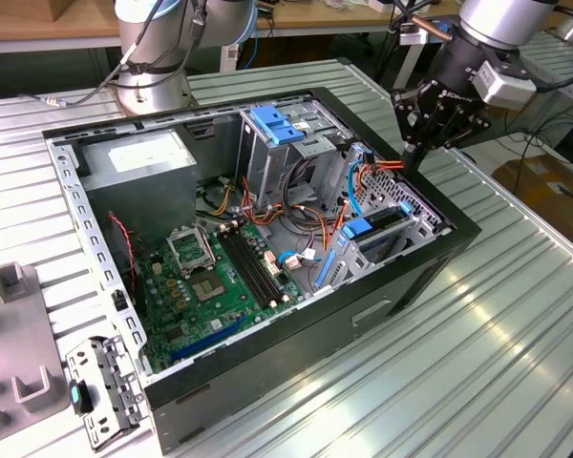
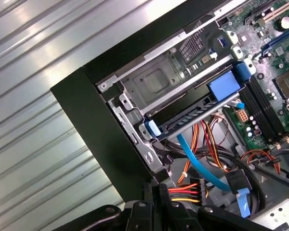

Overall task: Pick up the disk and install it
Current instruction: 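Insert the first disk wire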

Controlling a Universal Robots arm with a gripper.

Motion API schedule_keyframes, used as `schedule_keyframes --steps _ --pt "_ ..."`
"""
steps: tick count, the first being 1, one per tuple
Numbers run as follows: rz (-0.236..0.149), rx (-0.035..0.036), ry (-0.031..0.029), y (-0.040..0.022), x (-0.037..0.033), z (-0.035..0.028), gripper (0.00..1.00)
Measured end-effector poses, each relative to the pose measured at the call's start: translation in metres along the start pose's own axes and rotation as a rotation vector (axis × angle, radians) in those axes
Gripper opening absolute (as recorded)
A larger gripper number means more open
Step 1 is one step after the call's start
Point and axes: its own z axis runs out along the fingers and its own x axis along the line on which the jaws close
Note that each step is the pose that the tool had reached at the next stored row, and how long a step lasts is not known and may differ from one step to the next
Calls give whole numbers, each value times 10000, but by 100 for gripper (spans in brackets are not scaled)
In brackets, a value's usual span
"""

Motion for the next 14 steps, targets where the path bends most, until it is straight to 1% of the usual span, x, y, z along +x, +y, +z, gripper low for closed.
schedule_keyframes --steps 1,3,5,9,11,14 --pt "8 2 -1 15 -22 0 16" --pt "48 3 -1 24 -33 1 16" --pt "507 8 11 23 -33 0 16" --pt "1112 15 27 23 -33 0 16" --pt "1293 18 31 24 -35 0 16" --pt "1407 20 33 34 -51 0 16"
